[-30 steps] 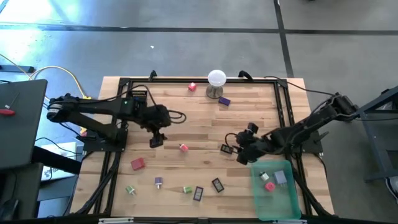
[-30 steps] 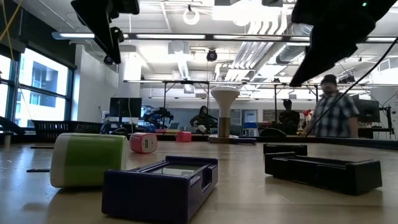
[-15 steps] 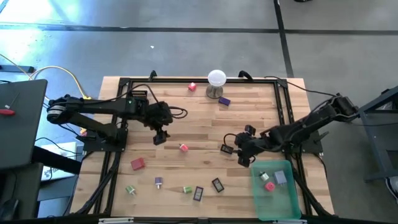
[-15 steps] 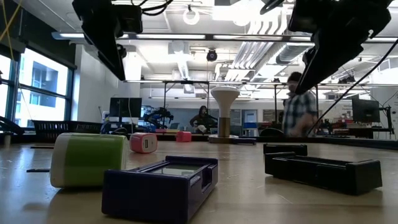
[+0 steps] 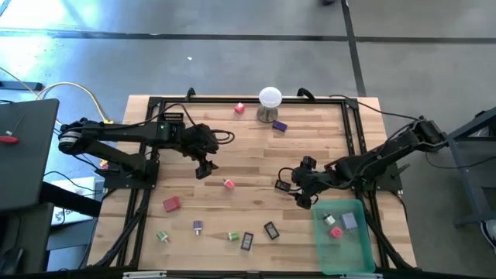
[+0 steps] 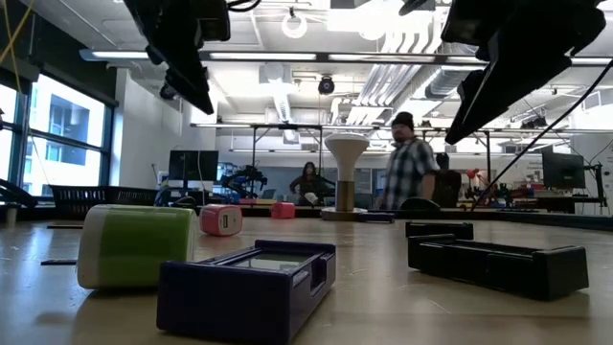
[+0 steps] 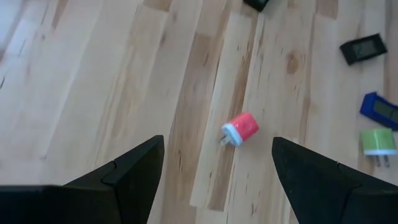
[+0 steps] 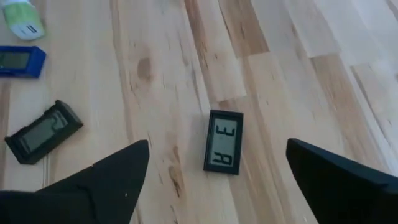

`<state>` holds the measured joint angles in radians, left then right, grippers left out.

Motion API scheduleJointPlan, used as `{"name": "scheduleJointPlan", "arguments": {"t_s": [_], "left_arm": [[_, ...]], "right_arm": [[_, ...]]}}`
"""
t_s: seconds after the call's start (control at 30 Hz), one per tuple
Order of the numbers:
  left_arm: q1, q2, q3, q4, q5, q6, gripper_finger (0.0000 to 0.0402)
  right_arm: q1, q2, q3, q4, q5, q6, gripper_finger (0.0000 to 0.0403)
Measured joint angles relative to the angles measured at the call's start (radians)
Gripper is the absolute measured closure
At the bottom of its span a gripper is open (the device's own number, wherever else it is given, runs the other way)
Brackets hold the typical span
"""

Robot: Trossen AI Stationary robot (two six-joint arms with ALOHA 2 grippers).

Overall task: Pick & Place Office items
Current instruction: Put the black digital clock into the black bin

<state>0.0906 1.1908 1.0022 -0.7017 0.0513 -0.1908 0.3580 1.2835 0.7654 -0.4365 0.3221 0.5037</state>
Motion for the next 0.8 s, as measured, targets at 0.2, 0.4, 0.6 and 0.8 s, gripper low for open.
{"name": "scheduleJointPlan", "arguments": {"t_s": [0.2, 0.4, 0.6, 0.8], "left_arm": [[0.000, 0.000, -0.013, 0.081, 0.000, 0.014, 0.0110], [0.000, 0.000, -0.067, 0.166, 0.000, 0.019, 0.0110], [-0.001, 0.000, -0.096, 0.228, 0.000, 0.019, 0.0110], [-0.027, 0.000, -0.097, 0.286, 0.000, 0.019, 0.0110]], "right_arm": [[-0.001, 0.061, -0.001, -0.066, 0.002, -0.011, 0.0023], [0.004, 0.171, -0.025, -0.014, 0.044, -0.034, 0.0023], [0.003, 0.257, -0.024, 0.051, 0.038, -0.038, 0.0023], [-0.008, 0.296, -0.024, 0.077, 0.010, -0.040, 0.0023]]}}
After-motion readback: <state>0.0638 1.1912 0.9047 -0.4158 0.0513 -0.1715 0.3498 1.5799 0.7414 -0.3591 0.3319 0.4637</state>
